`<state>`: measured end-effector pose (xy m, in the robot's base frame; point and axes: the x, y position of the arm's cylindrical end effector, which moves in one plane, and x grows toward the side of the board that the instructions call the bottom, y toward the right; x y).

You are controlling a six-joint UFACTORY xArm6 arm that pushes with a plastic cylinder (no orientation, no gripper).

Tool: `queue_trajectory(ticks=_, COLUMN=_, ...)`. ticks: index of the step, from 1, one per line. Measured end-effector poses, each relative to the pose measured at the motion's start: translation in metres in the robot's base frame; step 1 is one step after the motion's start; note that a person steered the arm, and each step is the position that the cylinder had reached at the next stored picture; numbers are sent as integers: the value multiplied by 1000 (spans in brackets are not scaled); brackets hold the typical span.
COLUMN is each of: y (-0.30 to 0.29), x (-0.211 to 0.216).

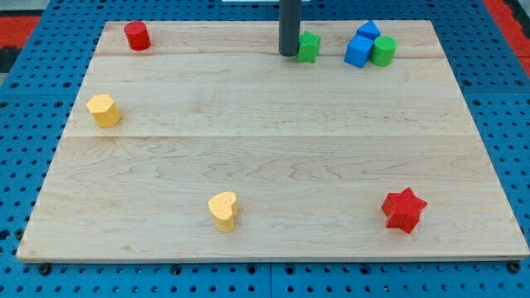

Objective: Move the red star to the bottom center

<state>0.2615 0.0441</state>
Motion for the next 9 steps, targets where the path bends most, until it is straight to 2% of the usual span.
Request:
queue_trajectory(ticks=1, y=40, x=0)
queue_trajectory(ticks=2, y=18, x=12)
queue_trajectory(ticks=3, y=10, x=97)
queue_trajectory(ticks=4, y=106, x=128)
queue_trajectory(ticks=5, y=181, x=194)
queue_trajectory(ticks=6, y=160, x=264)
queue_trajectory(ticks=7, y=128, x=308)
queue_trajectory(ticks=8, y=99, x=316)
queue_trajectory(ticks=9, y=129, x=321)
